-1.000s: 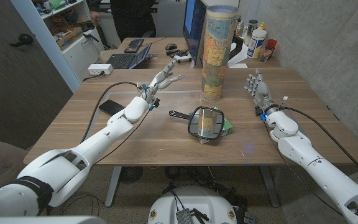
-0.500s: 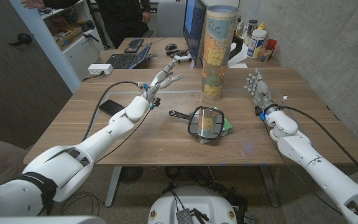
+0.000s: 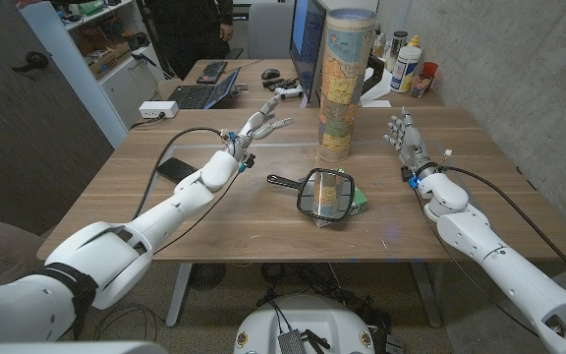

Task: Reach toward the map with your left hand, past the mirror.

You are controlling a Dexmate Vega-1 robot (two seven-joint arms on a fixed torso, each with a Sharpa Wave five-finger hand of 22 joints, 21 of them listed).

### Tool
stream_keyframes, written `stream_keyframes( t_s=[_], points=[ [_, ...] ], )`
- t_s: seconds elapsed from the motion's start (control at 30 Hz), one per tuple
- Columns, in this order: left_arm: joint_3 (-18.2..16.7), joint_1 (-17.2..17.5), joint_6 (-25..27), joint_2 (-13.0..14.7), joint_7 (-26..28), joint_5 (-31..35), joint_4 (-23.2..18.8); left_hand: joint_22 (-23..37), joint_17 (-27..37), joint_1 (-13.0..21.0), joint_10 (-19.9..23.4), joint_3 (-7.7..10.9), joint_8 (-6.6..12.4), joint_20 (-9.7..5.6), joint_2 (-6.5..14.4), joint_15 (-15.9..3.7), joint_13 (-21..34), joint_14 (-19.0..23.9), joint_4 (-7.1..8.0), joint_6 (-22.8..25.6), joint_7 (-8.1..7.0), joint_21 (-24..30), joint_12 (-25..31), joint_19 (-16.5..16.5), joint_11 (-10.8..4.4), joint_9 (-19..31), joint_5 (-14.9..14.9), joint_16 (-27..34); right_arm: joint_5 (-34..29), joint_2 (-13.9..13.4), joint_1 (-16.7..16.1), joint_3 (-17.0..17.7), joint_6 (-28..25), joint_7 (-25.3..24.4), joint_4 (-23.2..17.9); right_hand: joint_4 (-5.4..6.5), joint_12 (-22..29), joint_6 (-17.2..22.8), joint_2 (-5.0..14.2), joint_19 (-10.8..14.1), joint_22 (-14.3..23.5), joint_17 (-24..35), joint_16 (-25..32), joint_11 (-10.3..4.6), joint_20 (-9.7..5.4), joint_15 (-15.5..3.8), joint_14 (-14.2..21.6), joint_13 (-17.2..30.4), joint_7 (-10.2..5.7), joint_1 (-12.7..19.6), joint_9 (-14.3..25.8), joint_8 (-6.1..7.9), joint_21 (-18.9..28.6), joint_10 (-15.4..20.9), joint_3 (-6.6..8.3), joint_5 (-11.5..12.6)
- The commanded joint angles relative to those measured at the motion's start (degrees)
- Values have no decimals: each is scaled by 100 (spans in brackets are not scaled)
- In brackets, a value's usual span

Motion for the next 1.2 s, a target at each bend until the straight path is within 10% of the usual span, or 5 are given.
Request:
stream_keyframes(
  t_s=[0.03, 1.2],
  points=[
    [146, -244, -219, -151, 54, 97, 404, -2, 18, 87, -43, -60, 42, 40, 6, -176, 19, -51, -7, -23, -17, 15, 36, 31, 0, 31, -21, 33, -17, 34, 40, -25, -7, -11, 46, -22, 4, 13, -19, -1, 9, 12, 12, 48, -4, -4, -25, 13, 30, 59, 18, 35, -38, 19, 9, 31],
    [342, -432, -328, -345, 69, 142, 725, -1, 18, 175, -42, -389, 55, 31, 20, -184, 19, -58, 6, -43, -7, 19, 46, 37, -2, 29, -112, 35, 12, -11, -64, 27, 3, -48, -48, -35, 7, 14, -10, 19, 11, 11, 10, 52, 2, -10, -35, 13, 31, 63, 18, 38, -128, 21, -8, 43]
  ],
)
